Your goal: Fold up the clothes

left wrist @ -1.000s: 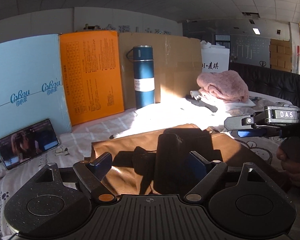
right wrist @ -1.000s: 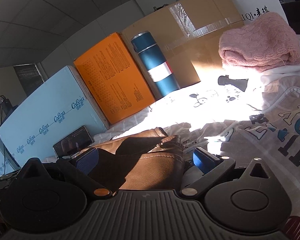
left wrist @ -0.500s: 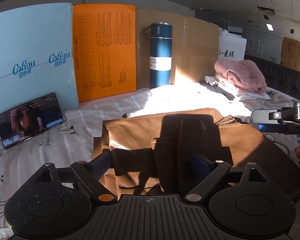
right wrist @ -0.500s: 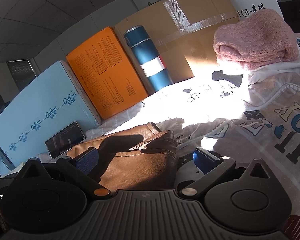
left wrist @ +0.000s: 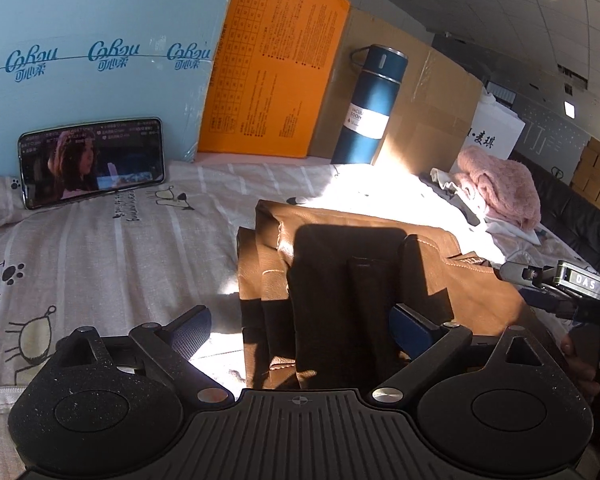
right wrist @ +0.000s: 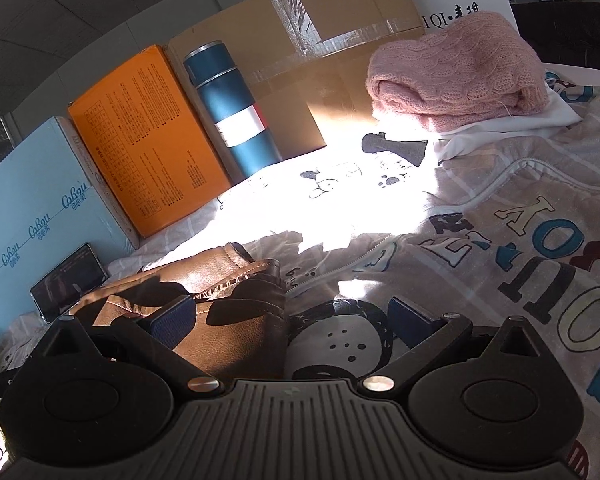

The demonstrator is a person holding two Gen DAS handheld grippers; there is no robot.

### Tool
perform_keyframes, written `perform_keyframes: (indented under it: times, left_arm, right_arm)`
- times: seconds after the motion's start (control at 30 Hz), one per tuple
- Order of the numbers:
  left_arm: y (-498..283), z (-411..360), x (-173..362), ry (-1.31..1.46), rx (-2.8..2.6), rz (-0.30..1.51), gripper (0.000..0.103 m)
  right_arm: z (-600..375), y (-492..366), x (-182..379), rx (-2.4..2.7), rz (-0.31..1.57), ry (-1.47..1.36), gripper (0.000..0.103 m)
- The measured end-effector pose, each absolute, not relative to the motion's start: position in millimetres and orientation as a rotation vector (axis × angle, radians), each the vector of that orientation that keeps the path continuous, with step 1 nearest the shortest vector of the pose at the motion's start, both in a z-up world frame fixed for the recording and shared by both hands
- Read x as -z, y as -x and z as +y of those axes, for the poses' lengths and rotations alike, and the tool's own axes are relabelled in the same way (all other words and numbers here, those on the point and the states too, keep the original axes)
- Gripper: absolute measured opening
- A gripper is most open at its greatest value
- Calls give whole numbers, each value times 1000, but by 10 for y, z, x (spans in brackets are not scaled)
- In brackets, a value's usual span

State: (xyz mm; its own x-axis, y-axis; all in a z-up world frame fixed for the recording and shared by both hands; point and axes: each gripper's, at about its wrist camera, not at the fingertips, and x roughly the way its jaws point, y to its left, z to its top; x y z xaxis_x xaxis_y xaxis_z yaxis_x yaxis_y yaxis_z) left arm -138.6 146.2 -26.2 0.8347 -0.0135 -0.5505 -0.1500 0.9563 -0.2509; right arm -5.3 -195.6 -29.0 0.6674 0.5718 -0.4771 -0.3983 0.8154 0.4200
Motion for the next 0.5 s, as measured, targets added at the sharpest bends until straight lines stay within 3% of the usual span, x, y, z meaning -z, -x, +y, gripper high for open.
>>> perform_keyframes:
  times: [0.5]
  left_arm:
    - [1408,1659,401,526,67,573,103]
  right_arm:
    - [-1848,72,285,-666,698,-206,103]
